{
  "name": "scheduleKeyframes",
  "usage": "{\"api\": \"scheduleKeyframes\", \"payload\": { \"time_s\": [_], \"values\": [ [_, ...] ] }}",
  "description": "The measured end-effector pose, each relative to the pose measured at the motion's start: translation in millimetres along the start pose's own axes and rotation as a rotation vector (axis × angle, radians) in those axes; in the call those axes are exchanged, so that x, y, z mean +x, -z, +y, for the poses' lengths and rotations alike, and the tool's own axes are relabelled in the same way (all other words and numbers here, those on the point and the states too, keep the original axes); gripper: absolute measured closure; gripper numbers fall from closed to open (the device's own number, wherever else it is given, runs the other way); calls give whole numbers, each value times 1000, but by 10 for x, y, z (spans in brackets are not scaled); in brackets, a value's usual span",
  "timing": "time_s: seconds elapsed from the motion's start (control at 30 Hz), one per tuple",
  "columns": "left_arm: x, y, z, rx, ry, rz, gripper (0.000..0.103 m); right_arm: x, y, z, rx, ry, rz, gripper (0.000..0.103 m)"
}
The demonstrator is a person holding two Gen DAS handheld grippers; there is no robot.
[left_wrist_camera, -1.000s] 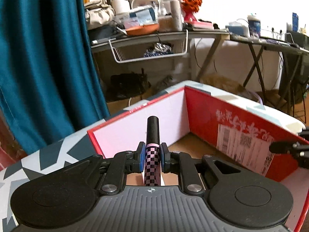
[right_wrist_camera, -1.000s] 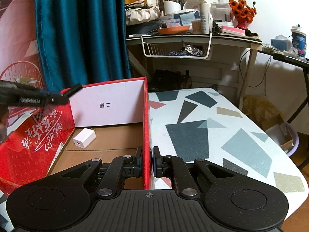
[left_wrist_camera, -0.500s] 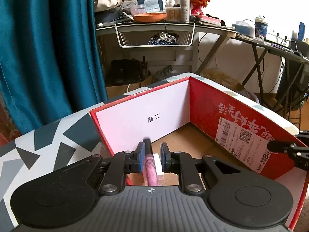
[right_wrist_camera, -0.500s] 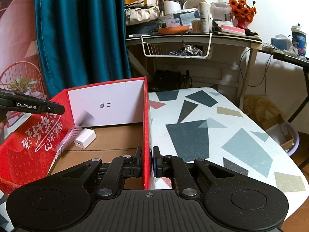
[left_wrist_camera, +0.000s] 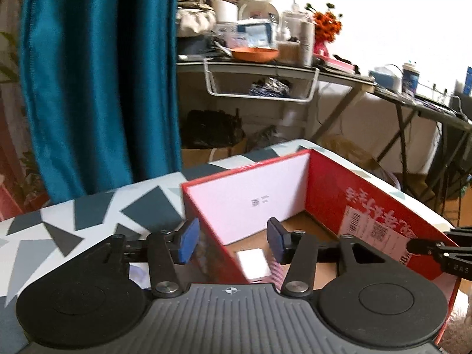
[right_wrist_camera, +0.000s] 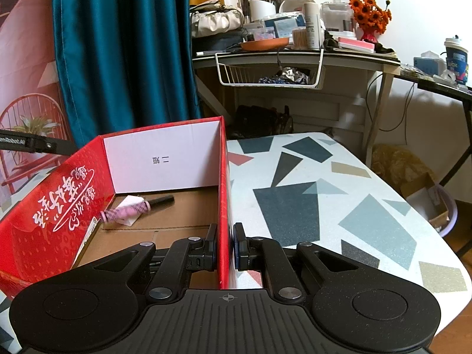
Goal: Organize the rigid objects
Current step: 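Carry the checkered pen into the red box and open the left gripper, then move the left gripper back over the black keyring on the table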
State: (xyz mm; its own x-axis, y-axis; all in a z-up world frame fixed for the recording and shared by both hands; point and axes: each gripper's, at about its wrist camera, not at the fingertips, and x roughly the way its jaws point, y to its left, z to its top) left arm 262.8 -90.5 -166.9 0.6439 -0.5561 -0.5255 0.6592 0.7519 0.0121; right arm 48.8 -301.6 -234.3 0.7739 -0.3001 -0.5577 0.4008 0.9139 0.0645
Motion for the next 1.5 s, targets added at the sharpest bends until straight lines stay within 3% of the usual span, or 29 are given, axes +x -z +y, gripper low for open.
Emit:
{"api": "scheduleKeyframes", "payload": {
  "time_s": [0.2, 0.7, 1.5],
  "values": [
    [-89, 81, 236, -63, -58, 29, 45, 0, -4, -1, 0, 0, 1, 94],
    [-360, 644, 680, -236, -172, 103, 45, 4, 17, -14, 2, 0, 3, 94],
    [-419, 1201, 797, -294, -284, 192, 48, 1, 13, -18, 2, 0, 3, 94]
  ]
}}
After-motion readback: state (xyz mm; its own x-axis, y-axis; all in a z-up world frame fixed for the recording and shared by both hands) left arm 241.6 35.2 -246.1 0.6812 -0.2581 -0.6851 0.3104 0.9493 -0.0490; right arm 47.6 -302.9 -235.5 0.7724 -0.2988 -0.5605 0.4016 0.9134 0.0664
